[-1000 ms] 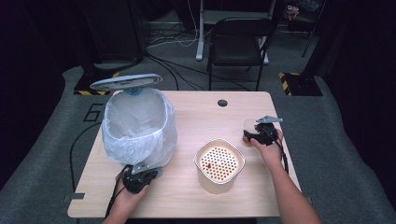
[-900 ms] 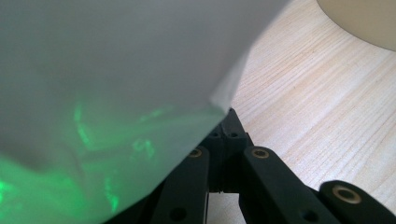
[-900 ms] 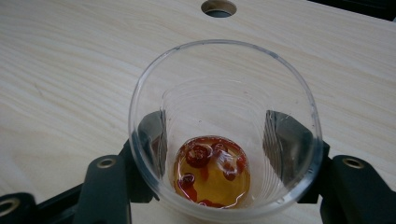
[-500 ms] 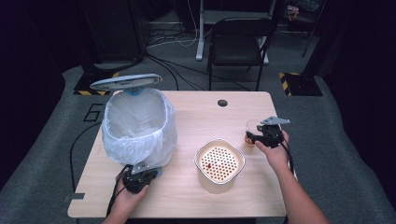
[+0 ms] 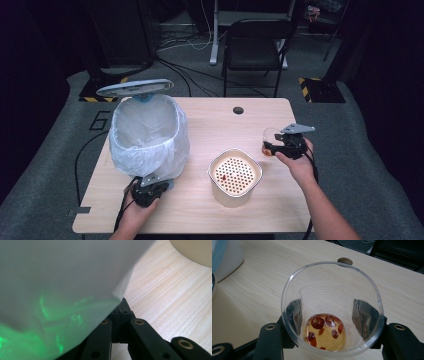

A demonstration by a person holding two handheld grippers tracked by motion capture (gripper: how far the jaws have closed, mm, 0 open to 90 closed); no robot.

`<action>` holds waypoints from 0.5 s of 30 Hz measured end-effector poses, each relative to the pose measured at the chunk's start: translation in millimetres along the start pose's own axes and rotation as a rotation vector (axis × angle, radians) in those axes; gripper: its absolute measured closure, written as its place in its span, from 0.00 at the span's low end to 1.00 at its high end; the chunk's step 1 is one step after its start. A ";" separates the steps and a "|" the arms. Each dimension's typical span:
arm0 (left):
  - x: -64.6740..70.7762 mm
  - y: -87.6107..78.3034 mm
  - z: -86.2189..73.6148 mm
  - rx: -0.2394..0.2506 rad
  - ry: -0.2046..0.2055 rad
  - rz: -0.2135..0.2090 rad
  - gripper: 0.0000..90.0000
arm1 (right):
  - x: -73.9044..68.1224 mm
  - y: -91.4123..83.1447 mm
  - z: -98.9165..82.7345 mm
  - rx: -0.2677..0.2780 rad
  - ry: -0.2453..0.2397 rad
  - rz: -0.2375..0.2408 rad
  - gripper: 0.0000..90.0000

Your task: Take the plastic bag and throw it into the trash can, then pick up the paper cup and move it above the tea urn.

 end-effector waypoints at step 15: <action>0.0 0.0 0.0 0.000 0.002 -0.001 1.00 | -24.6 -16.8 23.5 0.015 -0.083 0.045 0.47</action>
Point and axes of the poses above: each handheld gripper's, and its own axes: y roughly forward along the jaws, z roughly out of its top, x roughly to its right, the point moved 9 cm from there along y, roughly forward along the jaws, and after that the axes turned 6 degrees about y, right-handed, at the moved point
